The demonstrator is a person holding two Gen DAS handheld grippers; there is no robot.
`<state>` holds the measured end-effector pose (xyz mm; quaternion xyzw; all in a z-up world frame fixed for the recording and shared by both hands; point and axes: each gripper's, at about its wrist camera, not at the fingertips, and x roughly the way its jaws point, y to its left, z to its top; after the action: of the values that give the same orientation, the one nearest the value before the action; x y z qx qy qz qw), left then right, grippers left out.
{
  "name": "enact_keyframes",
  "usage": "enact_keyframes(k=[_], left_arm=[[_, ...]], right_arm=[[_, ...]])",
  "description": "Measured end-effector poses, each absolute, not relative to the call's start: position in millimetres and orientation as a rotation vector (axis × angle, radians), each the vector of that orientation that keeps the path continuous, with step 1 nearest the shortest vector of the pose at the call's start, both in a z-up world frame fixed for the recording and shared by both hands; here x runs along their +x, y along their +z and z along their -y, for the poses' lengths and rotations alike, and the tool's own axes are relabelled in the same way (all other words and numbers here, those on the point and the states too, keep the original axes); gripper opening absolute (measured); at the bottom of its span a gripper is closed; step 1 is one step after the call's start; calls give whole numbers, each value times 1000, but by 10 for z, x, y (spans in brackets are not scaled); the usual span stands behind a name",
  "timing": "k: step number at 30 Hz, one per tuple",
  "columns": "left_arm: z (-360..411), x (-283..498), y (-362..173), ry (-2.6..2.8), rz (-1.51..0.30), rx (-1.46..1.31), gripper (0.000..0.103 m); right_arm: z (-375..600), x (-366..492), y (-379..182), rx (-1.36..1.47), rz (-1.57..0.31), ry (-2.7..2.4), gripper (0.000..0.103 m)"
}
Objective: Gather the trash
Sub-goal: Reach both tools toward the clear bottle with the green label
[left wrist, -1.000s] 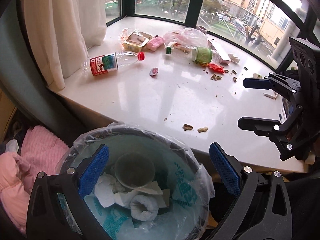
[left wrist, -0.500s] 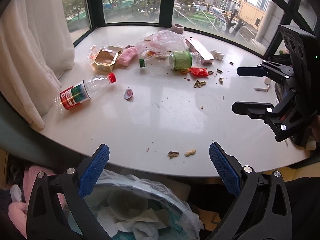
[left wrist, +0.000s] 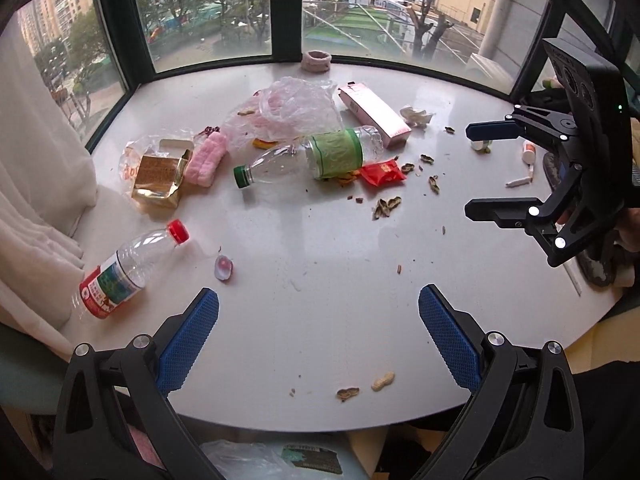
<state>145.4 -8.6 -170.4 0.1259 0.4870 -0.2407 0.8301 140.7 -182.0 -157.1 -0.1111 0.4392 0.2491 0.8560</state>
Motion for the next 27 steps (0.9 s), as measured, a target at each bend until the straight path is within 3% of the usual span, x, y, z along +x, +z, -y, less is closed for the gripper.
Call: enact_keyframes(k=[27], left_arm=[[870,3150,-2429,-837,-1110,567,97]], right_arm=[[2307,2980,-2343,-386,-1093,756,93]])
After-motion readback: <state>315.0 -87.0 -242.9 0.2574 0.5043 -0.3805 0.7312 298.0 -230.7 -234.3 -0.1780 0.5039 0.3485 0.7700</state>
